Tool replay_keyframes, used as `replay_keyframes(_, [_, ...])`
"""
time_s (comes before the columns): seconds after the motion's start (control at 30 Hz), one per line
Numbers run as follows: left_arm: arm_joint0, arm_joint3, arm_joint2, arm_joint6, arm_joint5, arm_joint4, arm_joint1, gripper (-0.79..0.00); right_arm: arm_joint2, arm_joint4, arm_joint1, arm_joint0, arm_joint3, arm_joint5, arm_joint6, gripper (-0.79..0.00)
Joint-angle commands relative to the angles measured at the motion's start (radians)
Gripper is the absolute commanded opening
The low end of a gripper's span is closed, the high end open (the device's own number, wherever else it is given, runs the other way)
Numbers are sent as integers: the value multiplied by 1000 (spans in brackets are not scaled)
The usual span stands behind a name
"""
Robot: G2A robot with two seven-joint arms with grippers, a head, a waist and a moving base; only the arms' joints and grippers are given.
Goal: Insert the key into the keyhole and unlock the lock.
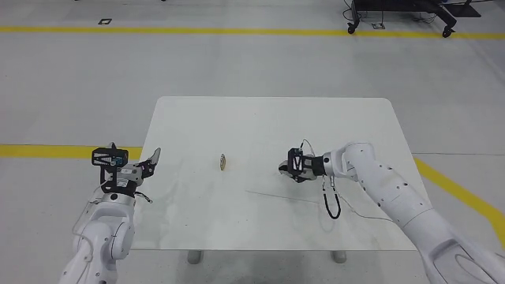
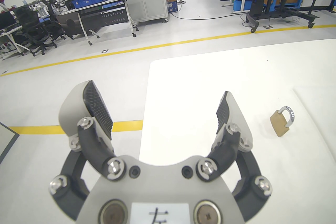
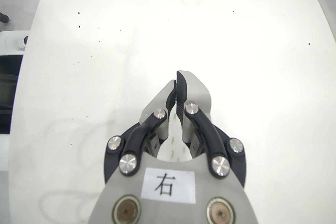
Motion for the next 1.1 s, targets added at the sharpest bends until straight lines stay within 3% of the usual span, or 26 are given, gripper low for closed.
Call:
replay_keyframes(0.0, [0,0,0,0,0,0,0,0,7,10,1,-6,-5,15,-28,-785])
replay_keyframes(0.3, [0,0,0,0,0,0,0,0,10,152,-19,-6,70,-26,-347,-785])
replay_keyframes(0.5, [0,0,0,0,0,0,0,0,10,152,-19,-6,70,-26,-347,-785])
replay_keyframes(0.63, [-11,16,-24,9,-160,-273,-4,0,10,152,-19,-6,70,-26,-347,-785])
replay_keyframes(0.73, [-27,38,-31,-70,-330,-569,-6,0,-6,229,-22,-29,53,-26,-387,-785])
replay_keyframes(0.83, [-65,48,-19,-215,-432,-786,-4,0,-62,318,-29,-26,56,-26,-450,-785])
replay_keyframes(0.93, [-115,75,54,-408,-515,-1061,-5,0,-150,416,-35,-11,65,-26,-583,-785])
replay_keyframes(1.07, [-225,169,146,-706,-536,-1466,-4,0,-261,551,-40,32,88,-26,-634,-785])
